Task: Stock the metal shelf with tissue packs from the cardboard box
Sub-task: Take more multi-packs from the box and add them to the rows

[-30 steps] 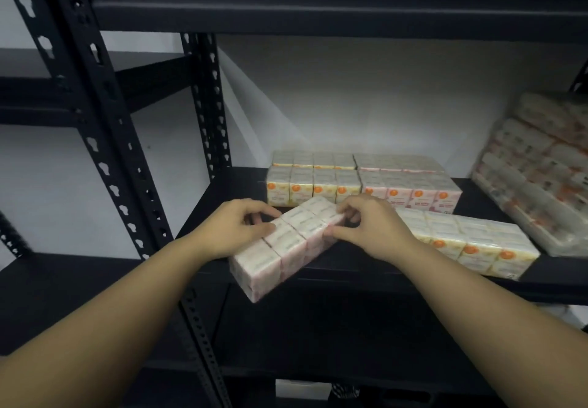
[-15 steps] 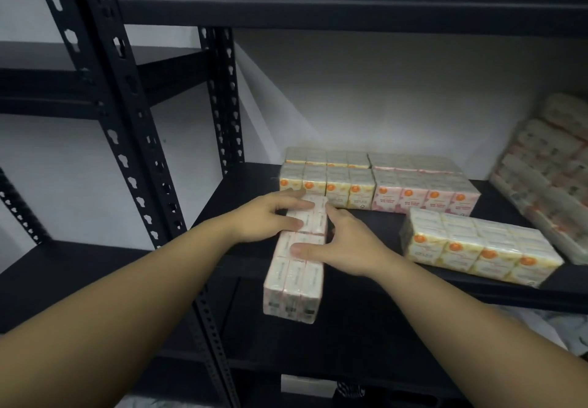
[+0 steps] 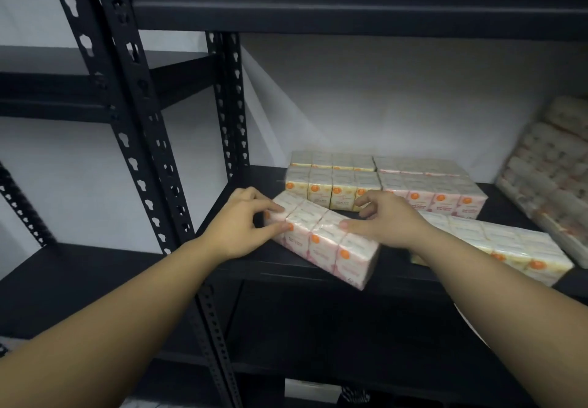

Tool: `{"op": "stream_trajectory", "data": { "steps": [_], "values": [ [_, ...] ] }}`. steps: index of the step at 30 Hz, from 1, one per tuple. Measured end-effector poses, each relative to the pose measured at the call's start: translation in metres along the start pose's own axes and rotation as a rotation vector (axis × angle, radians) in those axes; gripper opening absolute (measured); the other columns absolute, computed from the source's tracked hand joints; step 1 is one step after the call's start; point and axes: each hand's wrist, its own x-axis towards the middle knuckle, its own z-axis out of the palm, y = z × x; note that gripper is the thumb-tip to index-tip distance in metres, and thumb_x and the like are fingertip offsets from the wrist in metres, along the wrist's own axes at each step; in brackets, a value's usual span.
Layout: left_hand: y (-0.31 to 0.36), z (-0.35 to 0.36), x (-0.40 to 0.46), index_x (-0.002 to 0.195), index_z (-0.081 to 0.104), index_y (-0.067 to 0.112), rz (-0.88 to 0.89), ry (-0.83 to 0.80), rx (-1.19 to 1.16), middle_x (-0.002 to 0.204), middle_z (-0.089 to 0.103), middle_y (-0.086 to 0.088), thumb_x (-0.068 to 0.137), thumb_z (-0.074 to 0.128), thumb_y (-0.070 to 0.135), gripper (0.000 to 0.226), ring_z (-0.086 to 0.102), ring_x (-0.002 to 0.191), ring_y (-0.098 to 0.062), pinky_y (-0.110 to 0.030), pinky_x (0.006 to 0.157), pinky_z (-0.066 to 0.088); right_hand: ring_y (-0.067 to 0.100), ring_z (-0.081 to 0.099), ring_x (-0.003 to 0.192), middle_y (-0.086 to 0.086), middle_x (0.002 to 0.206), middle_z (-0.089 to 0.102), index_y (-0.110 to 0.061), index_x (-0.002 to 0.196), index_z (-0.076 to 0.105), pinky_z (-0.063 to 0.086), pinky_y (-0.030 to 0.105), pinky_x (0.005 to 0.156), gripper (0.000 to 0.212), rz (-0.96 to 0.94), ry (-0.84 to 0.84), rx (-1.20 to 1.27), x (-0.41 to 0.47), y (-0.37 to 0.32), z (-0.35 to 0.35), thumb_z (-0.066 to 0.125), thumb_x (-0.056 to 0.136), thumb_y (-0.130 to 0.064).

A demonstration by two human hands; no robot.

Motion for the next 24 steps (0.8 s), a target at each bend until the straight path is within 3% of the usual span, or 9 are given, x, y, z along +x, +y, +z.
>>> {"op": "stream_trajectory", "data": {
  "steps": [4,7,9,11,13,15,18,21,24],
  "values": [
    [0.008,0.005,0.004,0.11,0.072,0.031,0.022,0.037,0.081,0.105,0.052,0.016,0.077,0.072,0.072,0.053,0.042,0.11,-0.006,-0.025,0.091,0.044,0.013,0.065,0.098,-0.008,0.111,0.07,-0.027,0.126,0.064,0.058,0.042,0.089,0.063,-0.014,0.068,-0.108,0.004,0.0,-0.001,0.08,0.077,-0.064],
    [0.02,0.008,0.014,0.101,0.063,0.029,0.106,0.024,0.163,0.117,0.055,0.013,0.075,0.068,0.079,0.057,0.045,0.114,-0.008,-0.033,0.097,0.047,0.014,0.065,0.098,-0.006,0.113,0.07,-0.025,0.125,0.064,0.058,0.039,0.084,0.061,-0.044,0.134,-0.147,0.003,0.002,-0.001,0.077,0.081,-0.064],
    [0.029,0.013,0.024,0.12,0.062,0.029,0.176,-0.075,0.204,0.143,0.054,0.008,0.076,0.067,0.081,0.068,0.043,0.135,-0.015,-0.042,0.115,0.04,0.015,0.065,0.1,-0.006,0.114,0.069,-0.024,0.125,0.065,0.058,0.038,0.083,0.058,-0.057,0.161,-0.118,0.001,0.008,-0.001,0.074,0.084,-0.064],
    [0.036,0.02,0.033,0.15,0.046,0.035,0.223,-0.227,0.235,0.164,0.037,0.007,0.079,0.061,0.084,0.087,0.028,0.153,-0.017,-0.051,0.127,0.02,0.014,0.065,0.102,-0.008,0.114,0.069,-0.024,0.124,0.066,0.057,0.038,0.085,0.054,-0.057,0.17,-0.078,0.0,0.02,-0.006,0.072,0.087,-0.063],
    [0.038,0.027,0.04,0.158,0.033,0.044,0.229,-0.312,0.263,0.167,0.031,0.011,0.082,0.053,0.085,0.088,0.022,0.156,-0.014,-0.055,0.127,0.01,0.013,0.065,0.106,-0.01,0.114,0.069,-0.025,0.122,0.067,0.057,0.038,0.089,0.049,-0.061,0.171,-0.077,-0.004,0.036,-0.016,0.072,0.088,-0.06],
    [0.034,0.033,0.043,0.158,0.031,0.047,0.202,-0.31,0.273,0.165,0.035,0.014,0.083,0.048,0.087,0.087,0.026,0.154,-0.013,-0.055,0.127,0.013,0.011,0.062,0.112,-0.01,0.12,0.068,-0.027,0.123,0.067,0.054,0.037,0.094,0.048,-0.106,0.178,-0.113,-0.011,0.052,-0.028,0.073,0.088,-0.058],
    [0.034,0.037,0.043,0.157,0.036,0.045,0.192,-0.244,0.291,0.16,0.043,0.015,0.081,0.041,0.091,0.089,0.035,0.15,-0.013,-0.054,0.126,0.02,0.013,0.054,0.126,-0.011,0.133,0.064,-0.032,0.133,0.064,0.047,0.041,0.107,0.063,-0.163,0.197,-0.206,-0.025,0.078,-0.047,0.066,0.084,-0.07],
    [0.038,0.042,0.044,0.155,0.041,0.042,0.166,-0.191,0.334,0.159,0.046,0.013,0.079,0.033,0.092,0.091,0.039,0.147,-0.014,-0.054,0.124,0.026,0.019,0.047,0.14,-0.008,0.15,0.056,-0.037,0.144,0.055,0.041,0.048,0.114,0.095,-0.054,0.175,-0.357,-0.035,0.107,-0.066,0.043,0.072,-0.097],
    [0.045,0.05,0.048,0.154,0.042,0.039,0.119,-0.142,0.378,0.159,0.046,0.009,0.078,0.029,0.092,0.093,0.042,0.145,-0.018,-0.054,0.122,0.03,0.025,0.049,0.139,-0.006,0.154,0.054,-0.042,0.151,0.046,0.039,0.049,0.114,0.105,0.023,0.112,-0.482,-0.043,0.13,-0.076,0.026,0.069,-0.104]
  ]
}}
